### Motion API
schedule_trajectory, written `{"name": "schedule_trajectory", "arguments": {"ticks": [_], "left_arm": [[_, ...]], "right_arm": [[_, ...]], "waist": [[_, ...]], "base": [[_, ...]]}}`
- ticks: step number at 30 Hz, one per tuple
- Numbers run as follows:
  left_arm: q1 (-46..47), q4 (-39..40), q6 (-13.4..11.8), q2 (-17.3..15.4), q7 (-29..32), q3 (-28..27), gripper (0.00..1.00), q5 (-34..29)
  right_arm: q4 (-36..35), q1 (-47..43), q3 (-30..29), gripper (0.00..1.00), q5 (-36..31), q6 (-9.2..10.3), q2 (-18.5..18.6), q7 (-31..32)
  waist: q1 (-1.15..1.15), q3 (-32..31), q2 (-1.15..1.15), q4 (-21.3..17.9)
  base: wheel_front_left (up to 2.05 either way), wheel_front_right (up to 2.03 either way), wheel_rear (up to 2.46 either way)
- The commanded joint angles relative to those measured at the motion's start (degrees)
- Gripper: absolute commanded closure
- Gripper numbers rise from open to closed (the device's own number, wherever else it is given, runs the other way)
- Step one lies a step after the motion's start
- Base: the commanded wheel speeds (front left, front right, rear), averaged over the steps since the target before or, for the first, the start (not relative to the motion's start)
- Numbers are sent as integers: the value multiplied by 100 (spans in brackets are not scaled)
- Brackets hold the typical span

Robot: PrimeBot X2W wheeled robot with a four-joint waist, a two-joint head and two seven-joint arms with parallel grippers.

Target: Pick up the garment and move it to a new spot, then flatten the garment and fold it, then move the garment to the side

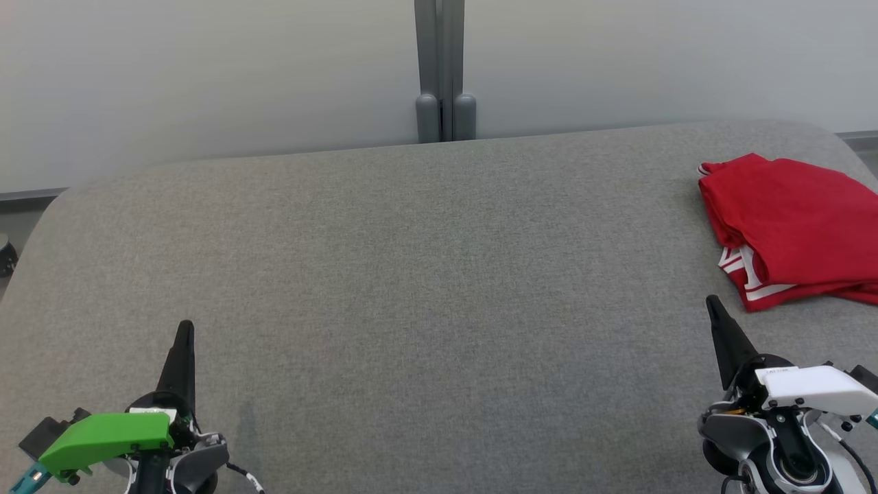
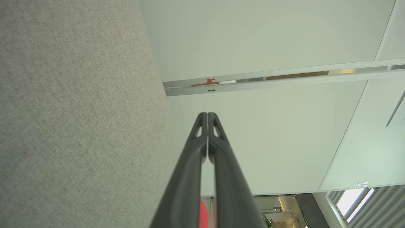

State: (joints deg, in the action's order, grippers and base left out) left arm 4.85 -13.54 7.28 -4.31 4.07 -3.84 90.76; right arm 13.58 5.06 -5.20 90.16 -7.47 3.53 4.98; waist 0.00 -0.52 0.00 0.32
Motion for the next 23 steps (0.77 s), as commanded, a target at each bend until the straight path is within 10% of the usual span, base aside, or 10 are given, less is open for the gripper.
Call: {"name": "schedule_trajectory", "arguments": {"ticks": [1, 23], "left_arm": [[123, -25, 26, -9, 40, -44, 100, 136], [175, -53, 37, 30, 134, -125, 100, 295]], "right_arm": [[19, 99, -26, 100, 108, -4, 13, 39], [51, 136, -68, 100, 283, -4, -6, 113]], "waist": [[0, 15, 0, -8], [0, 70, 0, -32]], "base": [[0, 0, 0], [0, 0, 0]]}}
